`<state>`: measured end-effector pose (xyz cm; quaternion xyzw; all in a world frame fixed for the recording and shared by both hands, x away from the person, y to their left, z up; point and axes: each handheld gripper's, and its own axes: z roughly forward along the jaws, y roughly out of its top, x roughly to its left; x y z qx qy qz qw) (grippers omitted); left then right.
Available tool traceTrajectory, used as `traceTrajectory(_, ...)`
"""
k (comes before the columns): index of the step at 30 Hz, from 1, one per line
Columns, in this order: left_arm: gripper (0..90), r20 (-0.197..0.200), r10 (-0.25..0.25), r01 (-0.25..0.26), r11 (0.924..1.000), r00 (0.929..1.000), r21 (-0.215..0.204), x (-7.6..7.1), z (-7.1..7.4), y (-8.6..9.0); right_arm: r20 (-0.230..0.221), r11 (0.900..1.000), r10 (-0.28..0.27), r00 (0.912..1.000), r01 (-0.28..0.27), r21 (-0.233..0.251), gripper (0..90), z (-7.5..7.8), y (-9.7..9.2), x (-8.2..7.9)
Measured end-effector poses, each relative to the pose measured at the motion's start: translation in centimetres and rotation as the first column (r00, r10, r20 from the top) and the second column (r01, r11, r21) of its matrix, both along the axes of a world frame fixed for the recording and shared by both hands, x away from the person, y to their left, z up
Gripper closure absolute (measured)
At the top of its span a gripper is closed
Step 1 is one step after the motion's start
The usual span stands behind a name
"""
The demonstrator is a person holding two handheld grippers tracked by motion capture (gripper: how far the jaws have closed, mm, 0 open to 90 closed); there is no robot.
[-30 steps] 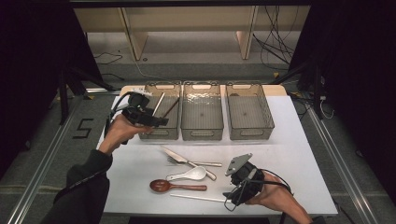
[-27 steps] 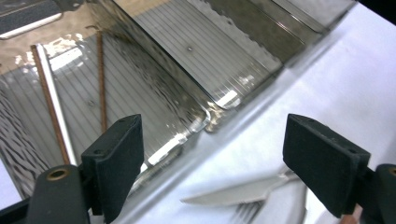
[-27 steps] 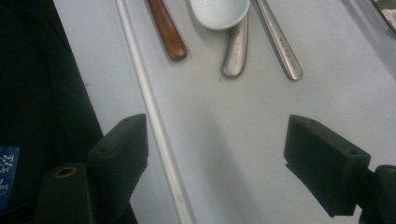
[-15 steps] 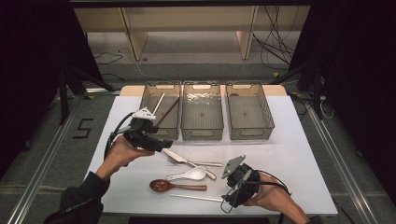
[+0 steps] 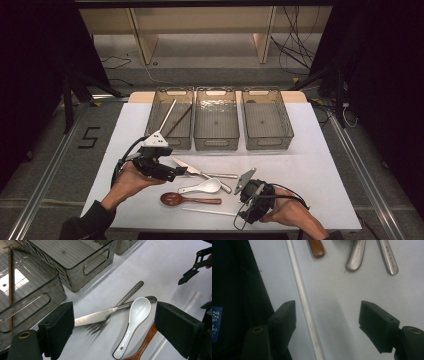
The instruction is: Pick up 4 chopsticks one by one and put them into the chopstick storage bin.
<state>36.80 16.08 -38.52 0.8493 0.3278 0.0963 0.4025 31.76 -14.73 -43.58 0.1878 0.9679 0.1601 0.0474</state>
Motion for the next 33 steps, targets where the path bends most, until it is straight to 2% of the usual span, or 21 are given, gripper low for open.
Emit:
traceTrajectory(2,15.9,0.002,-0.006,0.006,1.0,1.0,0.001,-0.3,-0.1,0.0,0.0,0.9998,0.016,0.9999,-0.016,-0.013,34.4,-0.2,0.1,0.0)
traceTrajectory(5,15.9,0.005,-0.012,0.012,0.9999,0.9999,0.003,-0.7,-0.4,0.0,-0.036,0.9987,0.038,0.9986,-0.039,-0.033,39.7,-0.5,0.3,0.0)
traceTrajectory(14,15.8,-0.006,-0.021,0.021,0.9993,0.9998,0.03,-1.5,-1.2,-0.1,-0.085,0.991,0.085,0.9927,-0.093,-0.097,55.6,-1.3,0.9,-0.3)
traceTrajectory(28,15.7,-0.013,-0.025,0.025,0.9991,0.9996,0.035,-1.6,-1.4,-0.3,-0.115,0.9778,0.123,0.9856,-0.141,-0.155,70.6,-1.9,1.1,-0.1)
traceTrajectory(33,15.7,-0.012,-0.024,0.025,0.999,0.9996,0.037,-1.6,-1.4,-0.3,-0.108,0.9725,0.137,0.9846,-0.155,-0.174,74.6,-1.9,1.2,-0.1)
